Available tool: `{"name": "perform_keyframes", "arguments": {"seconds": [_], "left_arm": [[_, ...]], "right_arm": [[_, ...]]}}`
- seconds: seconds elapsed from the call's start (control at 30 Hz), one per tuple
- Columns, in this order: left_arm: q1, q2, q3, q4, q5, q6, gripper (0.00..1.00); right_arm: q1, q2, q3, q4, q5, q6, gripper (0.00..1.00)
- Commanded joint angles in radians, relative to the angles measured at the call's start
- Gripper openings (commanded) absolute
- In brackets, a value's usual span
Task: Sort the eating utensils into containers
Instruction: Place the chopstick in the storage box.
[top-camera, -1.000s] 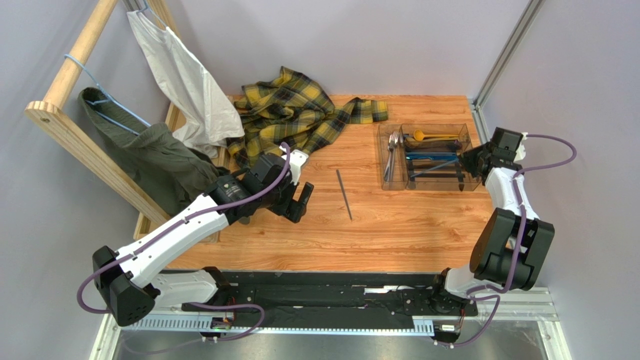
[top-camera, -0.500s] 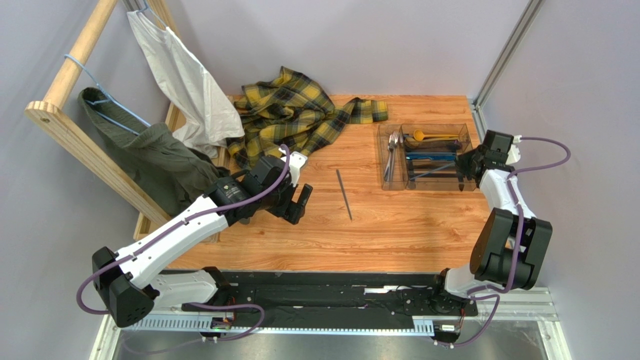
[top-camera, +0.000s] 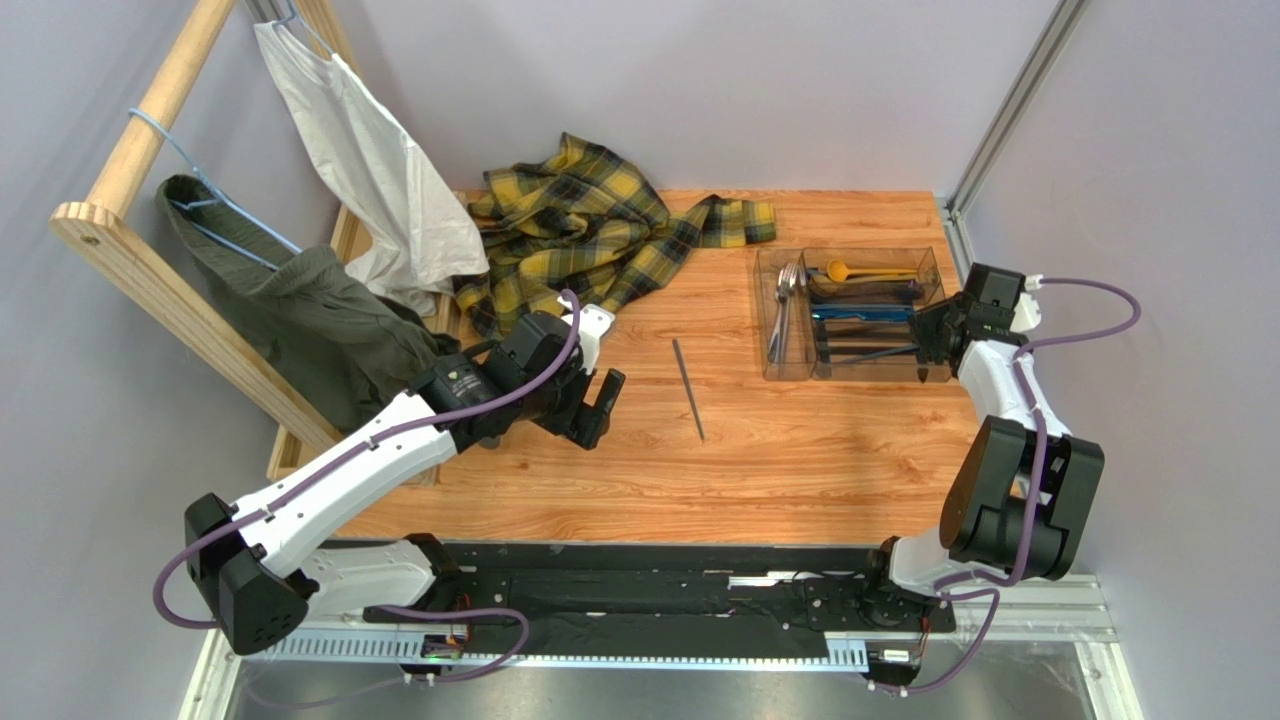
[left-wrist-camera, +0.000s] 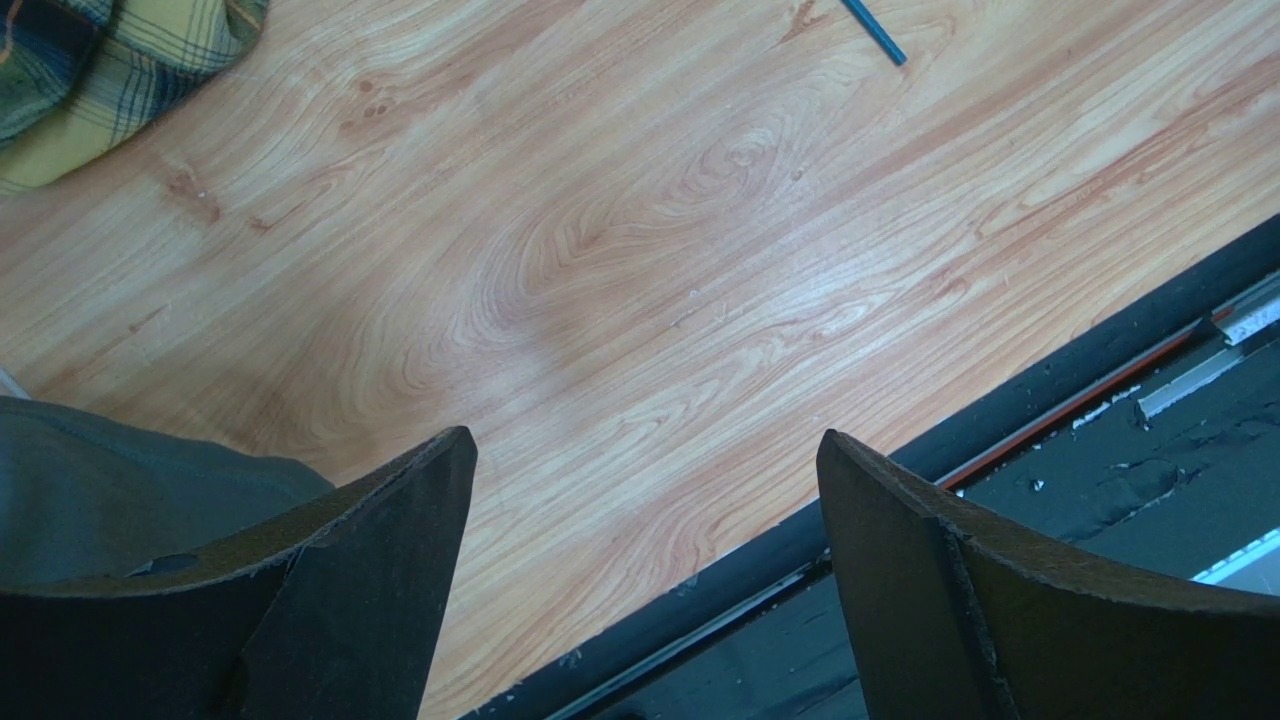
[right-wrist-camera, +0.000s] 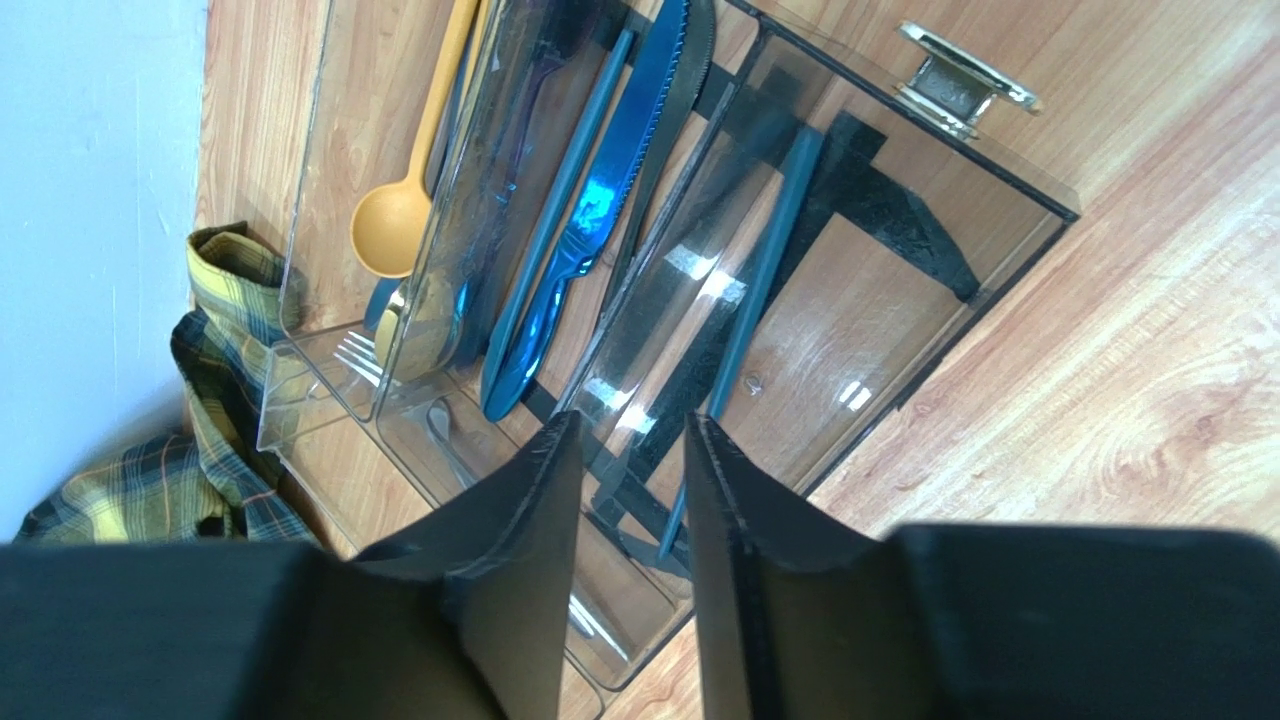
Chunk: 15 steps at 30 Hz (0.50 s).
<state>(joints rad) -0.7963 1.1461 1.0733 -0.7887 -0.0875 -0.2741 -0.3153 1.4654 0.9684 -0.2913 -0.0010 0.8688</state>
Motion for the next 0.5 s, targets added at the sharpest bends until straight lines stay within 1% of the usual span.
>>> {"name": "perform_keyframes", "arguments": {"seconds": [0.0,0.13,0.27,0.47], "left_arm": [[0.005,-0.028,-0.003,0.02,-0.004,0.013,0.92],[0.005,-0.023,-0.004,0.02,-0.004,0.013,0.92],[0.005,-0.017,-0.007,0.019,-0.003,0.01,0.92],[0.005,0.001,-0.012,0.034,0.014,0.004,0.92]], "right_arm": [[0.002,-0.056,0.003,0.001,0.045,-0.002,0.4],[0.002,-0.092,0.003,-0.005,0.045,-0.001,0.47],[0.004,-0.134,0.004,-0.012,0.015,-0.001,0.48],[0.008,-0.207,-0.016,-0.031,-0.174,0.001,0.49]]}}
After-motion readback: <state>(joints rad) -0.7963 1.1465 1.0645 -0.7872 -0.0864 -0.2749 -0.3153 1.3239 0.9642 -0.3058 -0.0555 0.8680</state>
